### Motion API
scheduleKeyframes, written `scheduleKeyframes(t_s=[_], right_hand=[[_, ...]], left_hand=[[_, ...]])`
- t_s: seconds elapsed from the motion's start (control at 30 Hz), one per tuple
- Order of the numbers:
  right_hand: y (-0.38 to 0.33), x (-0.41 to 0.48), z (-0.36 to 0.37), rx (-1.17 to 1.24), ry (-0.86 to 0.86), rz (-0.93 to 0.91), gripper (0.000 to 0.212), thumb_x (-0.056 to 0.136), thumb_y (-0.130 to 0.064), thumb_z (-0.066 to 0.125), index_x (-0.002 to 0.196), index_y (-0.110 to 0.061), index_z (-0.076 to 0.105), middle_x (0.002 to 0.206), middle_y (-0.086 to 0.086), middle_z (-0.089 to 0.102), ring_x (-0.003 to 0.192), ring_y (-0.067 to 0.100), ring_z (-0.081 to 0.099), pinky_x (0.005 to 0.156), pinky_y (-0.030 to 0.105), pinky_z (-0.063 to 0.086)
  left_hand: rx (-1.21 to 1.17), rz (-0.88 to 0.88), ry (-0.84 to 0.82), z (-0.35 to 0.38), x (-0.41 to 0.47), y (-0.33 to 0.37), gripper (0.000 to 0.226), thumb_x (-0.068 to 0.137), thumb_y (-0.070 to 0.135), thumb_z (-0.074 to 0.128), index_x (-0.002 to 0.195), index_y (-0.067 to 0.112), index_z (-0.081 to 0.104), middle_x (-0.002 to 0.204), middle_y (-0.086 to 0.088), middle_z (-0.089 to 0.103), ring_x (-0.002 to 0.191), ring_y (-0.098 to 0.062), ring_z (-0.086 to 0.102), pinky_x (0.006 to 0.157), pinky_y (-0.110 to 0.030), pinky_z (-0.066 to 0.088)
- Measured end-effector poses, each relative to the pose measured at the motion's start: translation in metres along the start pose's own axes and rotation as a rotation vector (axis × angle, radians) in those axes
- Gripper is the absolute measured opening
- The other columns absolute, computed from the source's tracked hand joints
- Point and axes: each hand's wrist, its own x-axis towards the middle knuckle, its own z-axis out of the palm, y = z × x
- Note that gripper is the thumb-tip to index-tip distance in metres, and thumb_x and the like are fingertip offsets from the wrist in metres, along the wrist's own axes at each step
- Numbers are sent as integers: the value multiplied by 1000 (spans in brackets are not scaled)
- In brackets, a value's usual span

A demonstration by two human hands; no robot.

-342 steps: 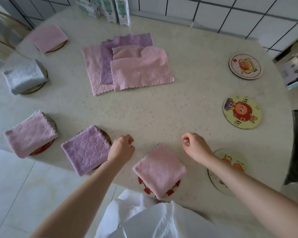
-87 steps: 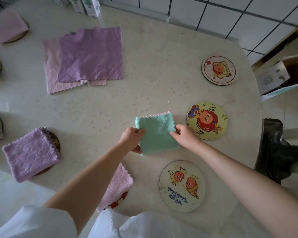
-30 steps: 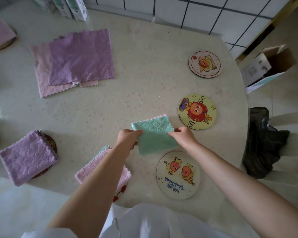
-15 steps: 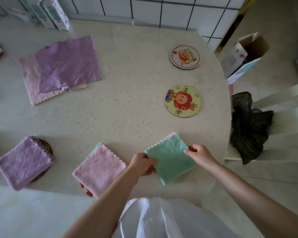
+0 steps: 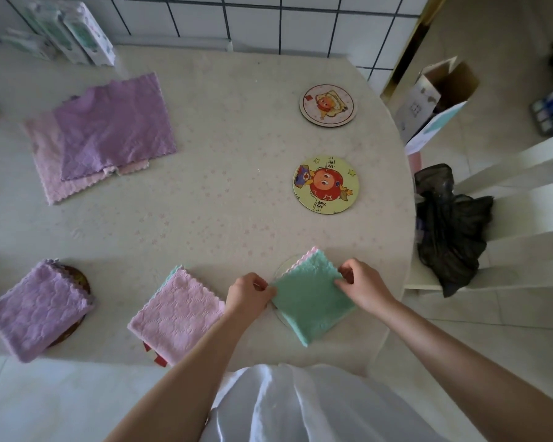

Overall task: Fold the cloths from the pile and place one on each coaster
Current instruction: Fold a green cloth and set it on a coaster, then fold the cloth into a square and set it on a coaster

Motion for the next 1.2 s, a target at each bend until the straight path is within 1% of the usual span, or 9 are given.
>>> scheduleKeyframes(t_s=[0.17, 0.27, 0.37, 0.5, 0.63, 0.73, 0.87, 1.03, 1.2], right_hand=[[-15, 14, -11, -146, 22, -65, 27, 88, -25, 57, 113, -17, 54, 105, -2, 59, 95, 18, 58, 77, 30, 48], [-42, 32, -18, -240, 62, -164, 21, 92, -22, 53, 112, -17, 53, 105, -3, 60, 87, 14, 59, 72, 30, 51], [-80, 56, -21, -311, 50, -279, 19, 92, -19, 51, 111, -16, 53, 107, -2, 60, 87, 15, 58, 73, 33, 52], [-136, 92, -14, -386, 6, -443, 19, 93, -16, 49, 111, -13, 53, 109, 0, 60, 87, 14, 57, 69, 29, 51], [-193, 131, -1, -429, -51, -557, 21, 94, -17, 46, 113, -14, 54, 116, 2, 57, 96, 20, 58, 77, 38, 53], [-240, 162, 9, -468, -70, -624, 19, 94, -20, 44, 110, -15, 55, 114, 3, 56, 102, 24, 55, 79, 35, 49], [-304, 208, 21, -492, -77, -711, 19, 93, -22, 46, 105, -14, 58, 113, 8, 57, 108, 28, 54, 82, 37, 48], [-367, 249, 41, -510, -72, -797, 23, 93, -19, 46, 111, -13, 59, 120, 8, 55, 111, 30, 53, 88, 40, 48], [-393, 272, 68, -531, -60, -860, 18, 91, -10, 44, 104, -14, 56, 115, 5, 54, 107, 29, 53, 79, 39, 49]], left_hand=[[131, 104, -3, -12, 13, 3, 5, 78, 19, 67, 81, 21, 64, 79, 2, 67, 77, -19, 64, 67, -27, 53], [169, 161, 40, -31, 31, 8, 14, 80, 12, 60, 92, 18, 66, 86, 2, 68, 81, -18, 63, 69, -26, 52], [231, 212, 122, -58, 55, 11, 21, 81, 10, 54, 97, 19, 66, 92, -1, 69, 83, -21, 63, 73, -32, 54], [323, 239, 266, -103, 86, 13, 23, 84, 14, 53, 101, 23, 65, 101, 0, 68, 88, -22, 63, 74, -34, 54], [387, 270, 380, -156, 119, 13, 24, 84, 12, 55, 105, 19, 65, 108, -2, 64, 99, -26, 59, 75, -34, 51], [425, 274, 457, -197, 147, 10, 25, 83, 11, 55, 106, 18, 64, 111, -4, 62, 106, -26, 53, 78, -37, 50], [448, 266, 536, -242, 181, 9, 24, 85, 11, 56, 107, 16, 65, 112, -6, 62, 108, -28, 52, 78, -40, 50], [507, 350, 665, -275, 214, 4, 23, 81, 7, 59, 102, 11, 67, 109, -9, 62, 106, -33, 50, 76, -43, 50], [580, 455, 642, -291, 236, -1, 24, 78, 4, 60, 99, 14, 68, 103, -7, 60, 101, -34, 52, 73, -44, 52]])
